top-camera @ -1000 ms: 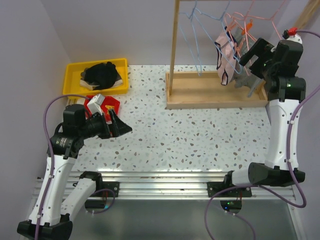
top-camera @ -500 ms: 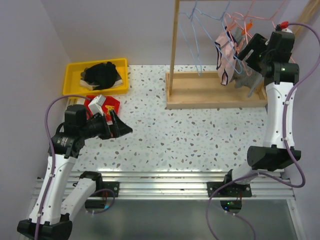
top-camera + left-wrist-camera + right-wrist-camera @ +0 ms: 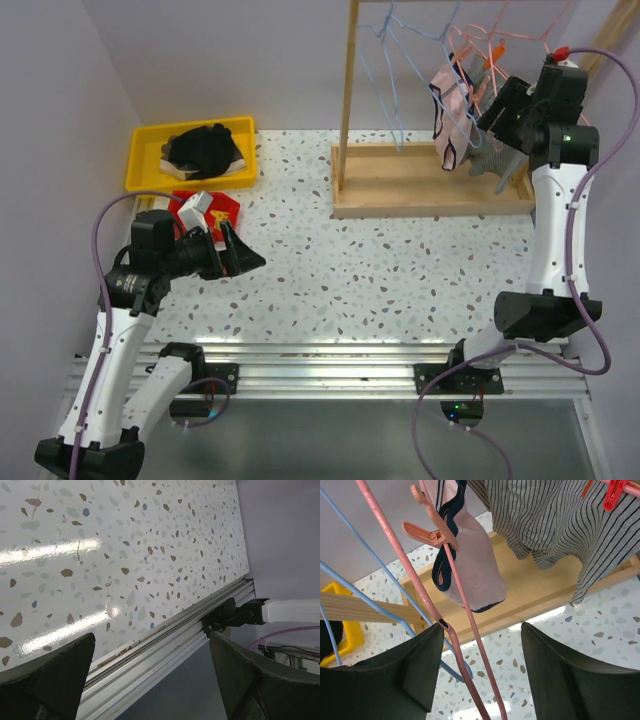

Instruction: Remove the underwear clipped to the hanger

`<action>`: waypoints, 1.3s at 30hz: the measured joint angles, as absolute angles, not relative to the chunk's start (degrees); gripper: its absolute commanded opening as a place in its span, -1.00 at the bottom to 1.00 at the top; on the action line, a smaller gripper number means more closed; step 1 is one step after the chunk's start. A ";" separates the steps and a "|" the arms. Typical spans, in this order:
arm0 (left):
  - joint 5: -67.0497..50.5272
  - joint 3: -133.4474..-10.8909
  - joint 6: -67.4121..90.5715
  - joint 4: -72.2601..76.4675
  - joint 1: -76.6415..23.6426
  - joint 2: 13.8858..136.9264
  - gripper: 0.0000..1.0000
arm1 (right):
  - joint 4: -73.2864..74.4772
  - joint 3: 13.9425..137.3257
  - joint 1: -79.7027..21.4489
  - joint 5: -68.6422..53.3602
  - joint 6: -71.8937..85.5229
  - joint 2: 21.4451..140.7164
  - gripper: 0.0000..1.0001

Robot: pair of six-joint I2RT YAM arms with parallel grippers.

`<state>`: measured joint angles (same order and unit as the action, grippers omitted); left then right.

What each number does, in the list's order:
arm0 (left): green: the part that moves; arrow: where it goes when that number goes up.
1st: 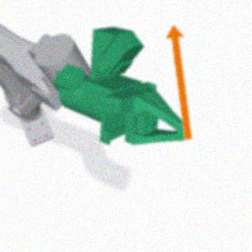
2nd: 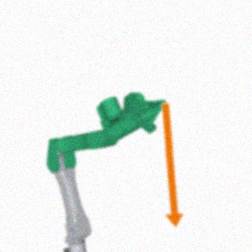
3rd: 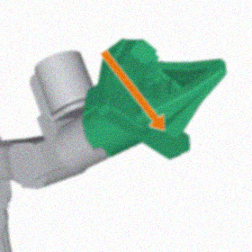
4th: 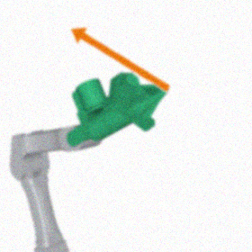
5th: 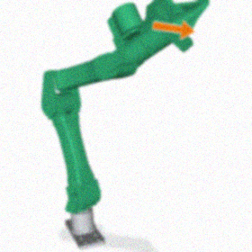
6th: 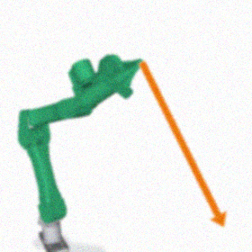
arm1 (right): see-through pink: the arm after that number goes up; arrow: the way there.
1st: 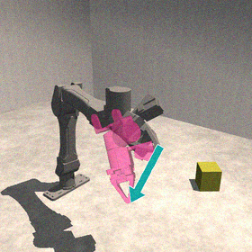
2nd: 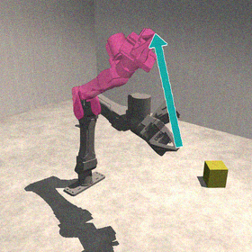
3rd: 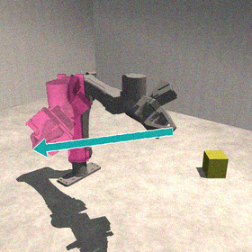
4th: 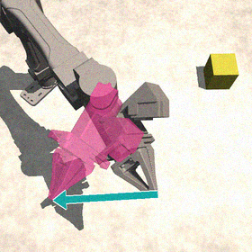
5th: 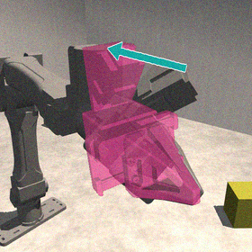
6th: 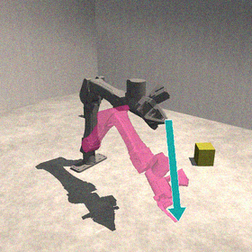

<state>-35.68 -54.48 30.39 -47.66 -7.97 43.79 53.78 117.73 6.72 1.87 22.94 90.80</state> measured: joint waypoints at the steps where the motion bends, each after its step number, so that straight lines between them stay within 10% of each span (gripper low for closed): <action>1: -35.68 -54.46 30.39 -47.68 -7.97 43.72 1.00 | 53.95 117.58 6.72 1.80 22.74 90.91 0.23; 19: -35.77 -54.48 30.37 -47.75 -7.97 43.13 1.00 | 54.85 117.58 -0.03 2.26 15.27 93.21 -0.43; 26: -35.77 -54.46 30.37 -47.79 -7.97 42.76 1.00 | 55.48 117.58 -4.73 7.01 11.25 92.99 -0.38; 32: -35.75 -54.46 30.35 -47.86 -7.97 42.46 1.00 | 56.16 117.58 -5.17 10.90 9.45 92.99 -1.00; 39: -35.75 -54.46 30.35 -48.03 -7.97 42.46 1.00 | 56.64 118.30 -5.61 14.22 9.28 92.99 -1.00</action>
<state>-35.75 -54.46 30.35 -48.03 -7.97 42.46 56.64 118.30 -5.61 14.22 9.28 92.99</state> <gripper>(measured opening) 0.999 0.035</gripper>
